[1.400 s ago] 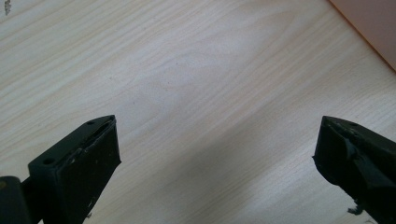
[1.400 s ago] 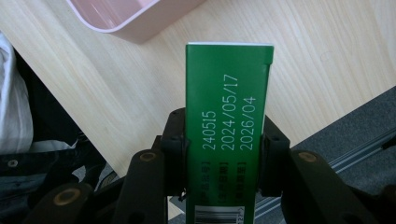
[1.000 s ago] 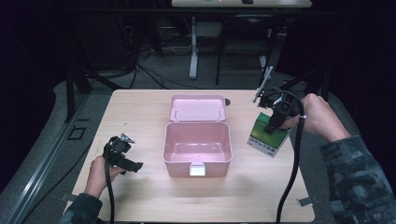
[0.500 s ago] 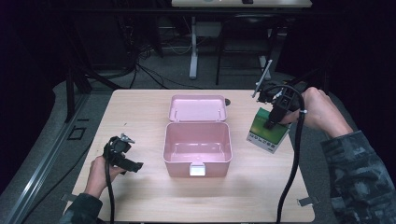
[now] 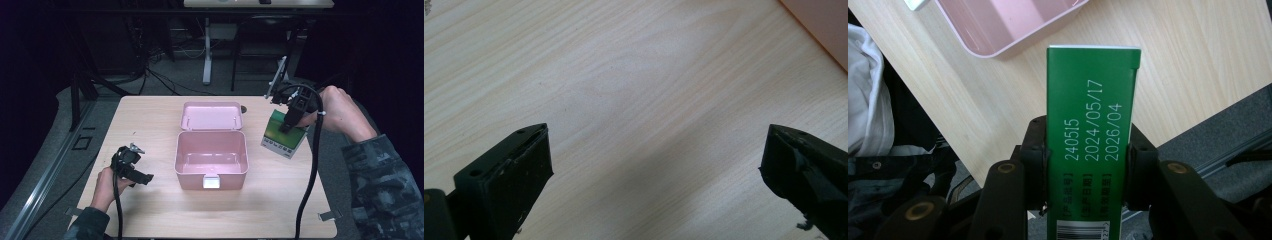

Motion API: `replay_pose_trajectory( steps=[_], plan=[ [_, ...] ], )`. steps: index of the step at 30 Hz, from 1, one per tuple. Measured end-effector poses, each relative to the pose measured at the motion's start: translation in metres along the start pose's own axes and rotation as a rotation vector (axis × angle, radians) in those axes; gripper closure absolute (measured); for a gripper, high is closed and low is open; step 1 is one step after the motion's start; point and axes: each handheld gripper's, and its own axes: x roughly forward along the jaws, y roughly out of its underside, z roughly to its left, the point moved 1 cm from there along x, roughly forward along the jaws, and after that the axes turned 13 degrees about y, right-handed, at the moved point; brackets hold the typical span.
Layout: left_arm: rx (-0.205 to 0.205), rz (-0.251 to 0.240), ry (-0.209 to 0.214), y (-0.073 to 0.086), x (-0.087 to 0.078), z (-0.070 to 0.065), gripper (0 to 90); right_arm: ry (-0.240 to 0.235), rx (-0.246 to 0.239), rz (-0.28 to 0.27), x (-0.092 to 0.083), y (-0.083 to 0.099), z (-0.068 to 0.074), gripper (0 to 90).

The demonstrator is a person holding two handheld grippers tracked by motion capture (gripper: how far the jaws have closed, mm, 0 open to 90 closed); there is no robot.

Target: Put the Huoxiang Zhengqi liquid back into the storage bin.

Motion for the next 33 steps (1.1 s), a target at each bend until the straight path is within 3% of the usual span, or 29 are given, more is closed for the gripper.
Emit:
replay_pose_trajectory(
  steps=[20,33],
  plan=[
    [0.011,0.002,0.004,-0.002,0.002,-0.001,0.1,0.006,-0.075,-0.057,-0.016,-0.038,0.014,62.9],
    [0.004,-0.006,0.029,-0.003,0.004,-0.001,0.0,-0.007,-0.152,-0.104,-0.018,-0.073,0.030,62.9]
  ],
)
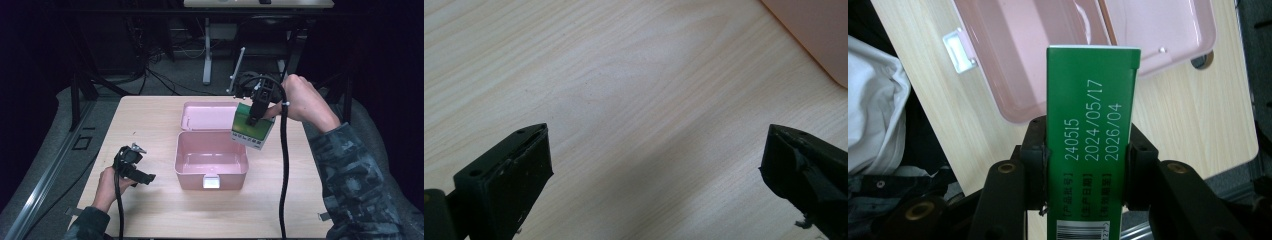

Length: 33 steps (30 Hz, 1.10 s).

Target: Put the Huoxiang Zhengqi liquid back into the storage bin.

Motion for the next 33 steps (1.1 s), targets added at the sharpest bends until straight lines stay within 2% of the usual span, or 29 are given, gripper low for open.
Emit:
replay_pose_trajectory(
  steps=[9,14,22,26,30,33],
  plan=[
    [-0.004,0.002,-0.004,0.001,-0.001,0.002,0.1,-0.001,-0.047,-0.027,0.005,-0.022,0.011,63.0],
    [-0.004,-0.003,-0.008,0.002,-0.002,0.002,0.1,-0.030,-0.085,-0.051,0.014,-0.035,0.021,62.9],
    [-0.018,-0.007,0.001,0.000,0.000,0.002,0.1,-0.054,-0.120,-0.045,0.034,-0.041,0.032,63.0],
    [-0.008,-0.006,-0.003,-0.001,0.000,0.003,0.1,-0.069,-0.151,-0.032,0.048,-0.044,0.039,62.9],
    [-0.018,-0.010,0.004,0.000,0.000,0.004,0.1,-0.062,-0.169,-0.025,0.055,-0.044,0.043,62.9],
    [-0.009,-0.007,0.002,-0.002,0.001,0.002,0.1,-0.055,-0.183,-0.044,0.065,-0.045,0.047,63.0]
  ],
)
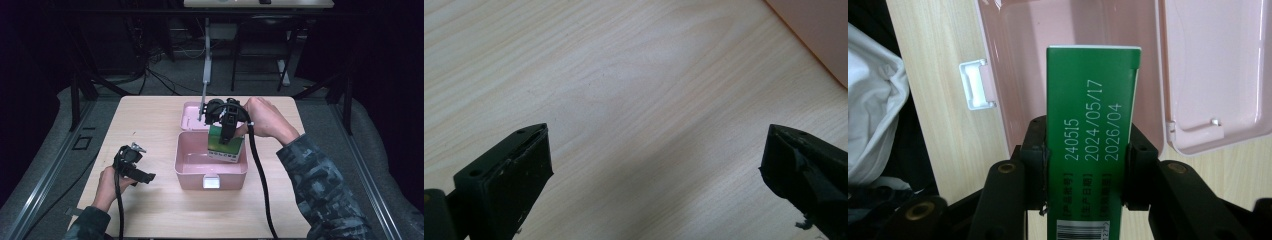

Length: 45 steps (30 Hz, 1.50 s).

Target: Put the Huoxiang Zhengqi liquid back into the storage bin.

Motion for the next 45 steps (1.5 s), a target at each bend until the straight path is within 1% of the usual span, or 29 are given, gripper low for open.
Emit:
replay_pose_trajectory(
  steps=[1,2,5,7,9,11,13,15,18,22,27,28,29,30,37,39,41,45],
  plan=[
    [0.005,0.000,-0.002,-0.001,0.001,-0.001,0.1,-0.006,-0.008,-0.009,0.003,0.000,0.001,63.0],
    [0.011,0.007,-0.002,-0.002,0.002,-0.002,0.1,-0.012,-0.015,-0.003,0.005,0.000,0.003,62.9],
    [0.008,0.005,0.004,-0.002,0.002,-0.002,0.1,-0.023,-0.032,0.002,0.014,0.001,0.008,63.0],
    [0.006,0.010,0.001,-0.002,0.004,-0.002,0.0,-0.035,-0.060,0.005,0.019,0.003,0.011,62.9],
    [0.007,0.005,0.003,-0.002,0.003,-0.001,0.1,-0.038,-0.072,0.004,0.022,0.004,0.012,62.9],
    [0.007,0.009,0.002,-0.002,0.003,-0.001,0.1,-0.051,-0.068,0.003,0.028,0.007,0.012,62.9],
    [0.006,0.013,0.008,-0.002,0.004,-0.001,0.1,-0.054,-0.069,0.005,0.029,0.007,0.013,62.9],
    [0.012,0.016,0.007,-0.003,0.004,0.000,0.1,-0.054,-0.077,0.012,0.035,0.009,0.015,62.9],
    [0.010,0.017,0.004,-0.002,0.004,-0.001,0.1,-0.063,-0.078,0.007,0.039,0.011,0.015,62.9],
    [0.016,0.014,-0.002,-0.001,0.002,-0.001,0.1,-0.070,-0.105,0.005,0.043,0.014,0.020,62.9],
    [0.016,0.019,-0.002,-0.002,0.004,-0.002,0.1,-0.079,-0.115,0.006,0.048,0.016,0.022,62.9],
    [0.025,0.022,-0.001,-0.002,0.004,-0.003,0.2,-0.080,-0.120,0.017,0.053,0.016,0.023,62.9],
    [0.025,0.023,0.001,-0.003,0.004,-0.003,0.2,-0.083,-0.117,0.017,0.055,0.016,0.023,62.9],
    [0.026,0.024,0.001,-0.003,0.005,-0.003,0.2,-0.086,-0.127,0.015,0.057,0.016,0.023,62.9],
    [0.022,0.024,0.000,-0.002,0.004,-0.002,0.1,-0.114,-0.130,0.031,0.070,0.019,0.025,62.9],
    [0.028,0.026,-0.001,-0.002,0.005,-0.003,0.1,-0.128,-0.132,0.036,0.076,0.021,0.026,62.8],
    [0.032,0.028,-0.004,-0.002,0.004,-0.003,0.2,-0.129,-0.133,0.042,0.080,0.022,0.026,62.8],
    [0.026,0.028,-0.002,-0.002,0.004,-0.002,0.2,-0.124,-0.129,0.047,0.084,0.022,0.027,62.8]
  ],
)
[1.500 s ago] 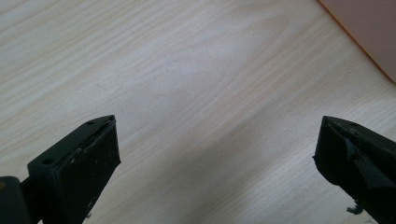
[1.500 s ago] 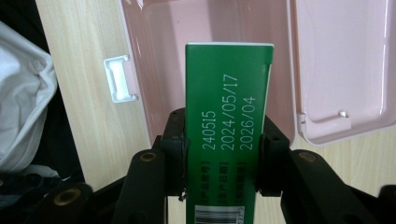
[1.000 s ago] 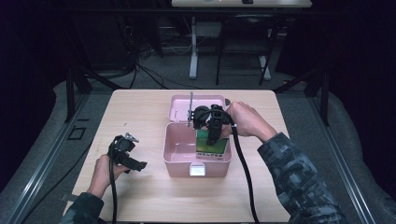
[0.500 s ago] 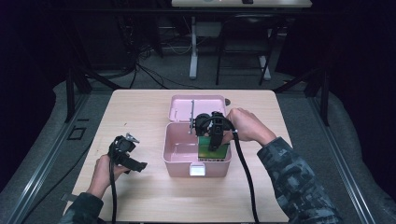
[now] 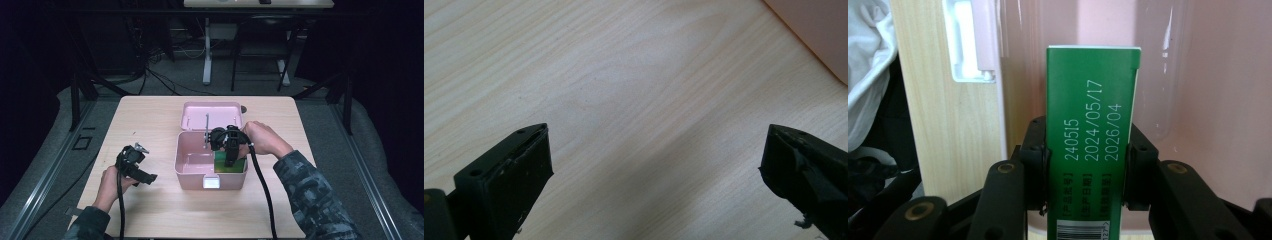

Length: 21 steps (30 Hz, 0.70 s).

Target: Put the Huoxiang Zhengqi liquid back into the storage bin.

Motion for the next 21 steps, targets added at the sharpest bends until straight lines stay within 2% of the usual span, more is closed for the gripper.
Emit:
replay_pose_trajectory(
  steps=[4,15,21],
  plan=[
    [0.008,0.003,-0.001,0.0000,0.0011,-0.0010,0.1,0.016,-0.001,0.011,0.0033,-0.0006,0.0030,62.8],
    [0.007,0.005,-0.002,0.0000,0.0010,-0.0011,0.2,0.008,-0.012,0.005,0.0050,-0.0012,0.0075,62.7],
    [0.006,0.005,-0.004,0.0001,0.0009,-0.0011,0.2,-0.001,-0.003,0.005,0.0085,0.0019,0.0079,62.7]
  ],
)
